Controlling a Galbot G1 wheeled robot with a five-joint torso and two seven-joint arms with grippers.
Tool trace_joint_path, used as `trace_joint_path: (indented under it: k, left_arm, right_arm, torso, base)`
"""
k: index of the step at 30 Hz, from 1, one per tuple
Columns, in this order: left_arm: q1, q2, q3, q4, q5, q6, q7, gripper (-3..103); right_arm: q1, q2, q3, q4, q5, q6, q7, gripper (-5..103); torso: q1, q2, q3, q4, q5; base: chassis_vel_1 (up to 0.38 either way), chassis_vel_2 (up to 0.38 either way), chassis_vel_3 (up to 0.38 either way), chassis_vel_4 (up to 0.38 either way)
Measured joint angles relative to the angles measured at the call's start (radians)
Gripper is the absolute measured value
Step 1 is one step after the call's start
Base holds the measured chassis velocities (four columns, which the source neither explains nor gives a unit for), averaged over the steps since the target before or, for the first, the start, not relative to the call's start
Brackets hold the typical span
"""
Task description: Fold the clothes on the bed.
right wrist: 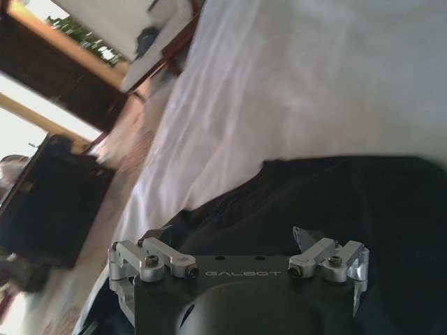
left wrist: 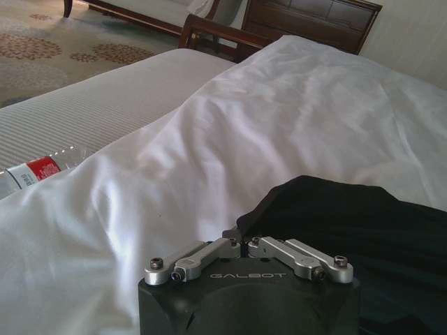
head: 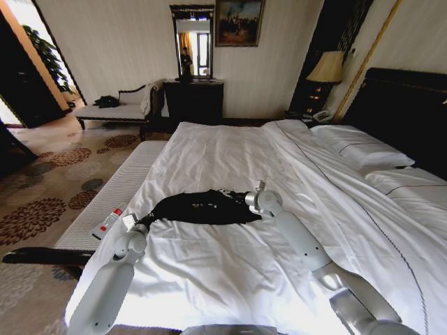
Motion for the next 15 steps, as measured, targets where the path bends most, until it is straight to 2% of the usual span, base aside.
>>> trace_joint_path:
  k: [3,6,8,10,15]
  left_arm:
    - [0.001,0.002,-0.003,0.004,0.002,0.000,0.000,0]
    - [0.002,0.004,-0.006,0.006,0.002,0.000,0.000,0]
    - [0.005,0.005,-0.009,0.007,0.003,0.000,0.000,0]
    - [0.008,0.006,-0.011,0.007,0.003,0.000,0.000,0]
    - [0.011,0.007,-0.012,0.007,0.005,0.000,0.000,0]
  right_arm:
    - [-0.019,-0.006,-0.019,0.027,-0.030,0.007,-0.013,97]
    - [-0.022,-0.001,-0.012,0.033,-0.071,0.047,-0.030,94]
    - [-0.004,0.018,0.015,0.011,-0.095,0.101,-0.038,97]
    - [0.027,0.034,0.039,-0.035,-0.104,0.146,-0.028,100]
    - [0.058,0.042,0.040,-0.105,-0.127,0.163,0.005,100]
  torso:
    - [0.000,0.000,0.000,0.0000,0.0001]
    - [0.000,0.000,0.000,0.0000,0.0001]
    - [0.000,0.000,0.000,-0.0001,0.0002]
    - [0.000,0.000,0.000,0.0003,0.0000]
    - [0.000,0.000,0.000,0.0000,0.0000]
  base:
    - [0.000,0.000,0.000,0.000]
    - [0.000,0.000,0.000,0.000]
    - [0.000,0.000,0.000,0.000]
    - [0.000,0.000,0.000,0.000]
    - [0.000,0.000,0.000,0.000]
